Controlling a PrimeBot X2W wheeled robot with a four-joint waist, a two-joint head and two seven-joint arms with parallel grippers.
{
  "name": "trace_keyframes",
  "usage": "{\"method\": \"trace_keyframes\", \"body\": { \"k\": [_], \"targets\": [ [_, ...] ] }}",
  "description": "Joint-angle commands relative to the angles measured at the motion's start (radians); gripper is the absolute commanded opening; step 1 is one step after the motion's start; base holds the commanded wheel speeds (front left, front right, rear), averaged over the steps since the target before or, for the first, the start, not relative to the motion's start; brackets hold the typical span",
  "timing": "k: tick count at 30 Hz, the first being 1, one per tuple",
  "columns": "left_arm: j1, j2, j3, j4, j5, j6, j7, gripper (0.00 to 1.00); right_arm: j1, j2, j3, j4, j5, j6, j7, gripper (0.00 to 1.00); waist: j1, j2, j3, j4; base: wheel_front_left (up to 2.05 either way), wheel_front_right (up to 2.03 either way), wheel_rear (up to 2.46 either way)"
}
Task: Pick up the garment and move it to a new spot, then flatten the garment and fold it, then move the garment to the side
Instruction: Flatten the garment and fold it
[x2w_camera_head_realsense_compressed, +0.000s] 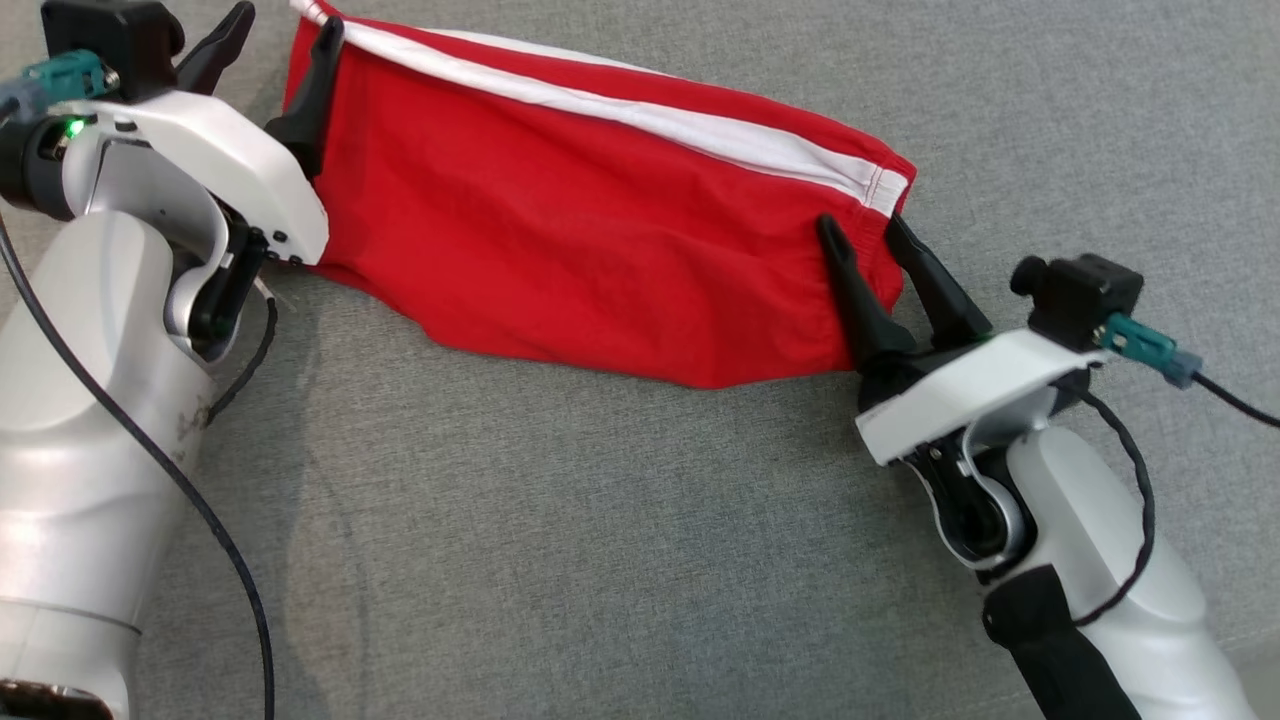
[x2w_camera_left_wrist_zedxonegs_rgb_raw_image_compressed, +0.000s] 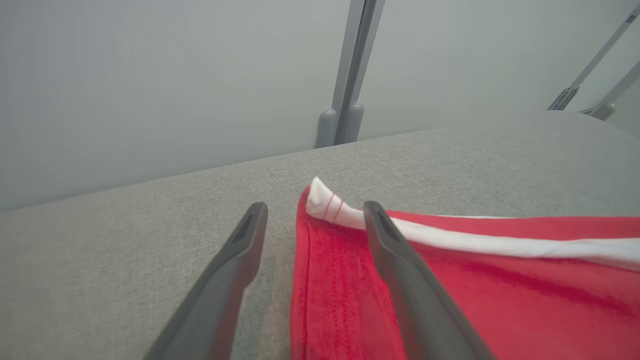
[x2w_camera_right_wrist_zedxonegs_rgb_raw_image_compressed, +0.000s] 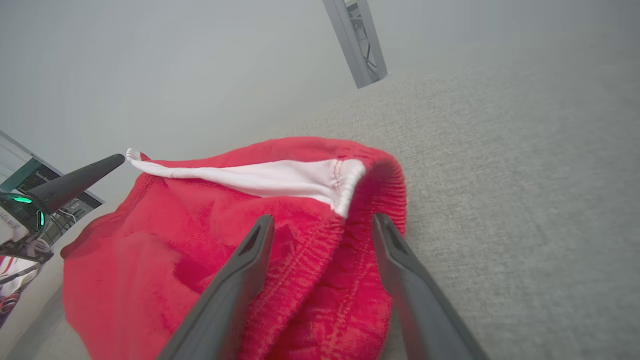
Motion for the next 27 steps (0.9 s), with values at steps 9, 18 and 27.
{"method": "trace_keyframes", "body": {
  "k": [9,18,27],
  "targets": [
    [0.163,0.003,0.033,-0.122,0.028,0.095,-0.219,1.0,0.151,-0.043,-0.112,-0.159,-0.151,0.0,-0.067,1.0,0.0,0.0,-0.063,0.042,0.0,0.0,0.0],
    [0.429,0.034,0.083,-0.481,0.096,0.224,-0.278,1.0,0.273,-0.022,-0.279,-0.341,-0.369,0.0,-0.098,1.0,0.0,0.0,-0.126,0.094,0.0,0.0,0.0],
    [0.612,0.054,0.095,-0.666,0.142,0.305,-0.279,1.0,0.351,-0.015,-0.35,-0.374,-0.46,0.0,-0.066,1.0,0.0,0.0,-0.166,0.12,0.0,0.0,0.0]
  ]
}}
